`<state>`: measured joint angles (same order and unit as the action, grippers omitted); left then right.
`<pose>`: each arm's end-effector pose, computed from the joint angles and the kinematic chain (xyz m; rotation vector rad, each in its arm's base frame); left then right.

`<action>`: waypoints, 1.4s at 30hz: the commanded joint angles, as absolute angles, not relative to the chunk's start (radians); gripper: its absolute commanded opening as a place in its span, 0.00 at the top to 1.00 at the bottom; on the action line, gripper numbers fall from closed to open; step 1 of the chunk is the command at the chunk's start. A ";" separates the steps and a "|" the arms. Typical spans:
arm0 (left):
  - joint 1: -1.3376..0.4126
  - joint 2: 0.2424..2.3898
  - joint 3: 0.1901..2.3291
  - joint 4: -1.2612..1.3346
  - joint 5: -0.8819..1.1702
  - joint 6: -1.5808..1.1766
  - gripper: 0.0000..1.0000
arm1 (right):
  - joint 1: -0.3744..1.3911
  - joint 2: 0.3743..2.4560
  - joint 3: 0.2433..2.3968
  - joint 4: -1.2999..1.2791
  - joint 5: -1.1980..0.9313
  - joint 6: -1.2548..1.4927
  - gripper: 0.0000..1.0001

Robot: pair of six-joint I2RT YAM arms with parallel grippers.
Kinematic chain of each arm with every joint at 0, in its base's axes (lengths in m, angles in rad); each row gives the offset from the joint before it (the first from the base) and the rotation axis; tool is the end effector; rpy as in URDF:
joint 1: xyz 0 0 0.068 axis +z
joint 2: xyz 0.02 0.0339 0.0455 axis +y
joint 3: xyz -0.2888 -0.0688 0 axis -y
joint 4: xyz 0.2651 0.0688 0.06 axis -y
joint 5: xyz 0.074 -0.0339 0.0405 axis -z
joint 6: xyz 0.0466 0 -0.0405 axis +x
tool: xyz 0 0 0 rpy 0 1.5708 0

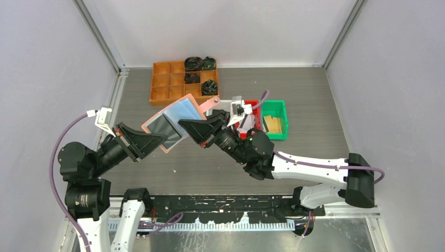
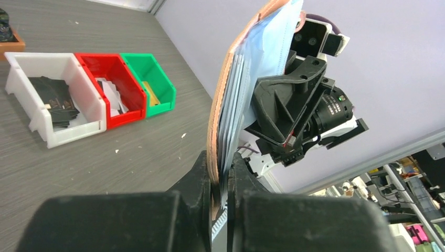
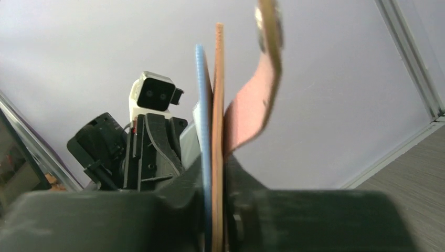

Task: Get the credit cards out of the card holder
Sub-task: Remove the credit card from the card holder.

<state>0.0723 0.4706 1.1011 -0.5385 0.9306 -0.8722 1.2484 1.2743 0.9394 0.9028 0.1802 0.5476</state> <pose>0.0453 -0.0342 0.4586 0.0517 1.6686 -1.3007 0.1051 0.2883 0.4237 -0.2111 1.1153 1.5348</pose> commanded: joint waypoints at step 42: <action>0.076 0.512 1.182 -0.528 1.198 -0.728 0.33 | 1.091 1.165 1.066 0.728 -0.198 0.712 0.99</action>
<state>0.0734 0.5484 1.2140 -0.7895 1.1355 -0.5262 1.1015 1.2247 1.1572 0.3462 -0.2970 0.5365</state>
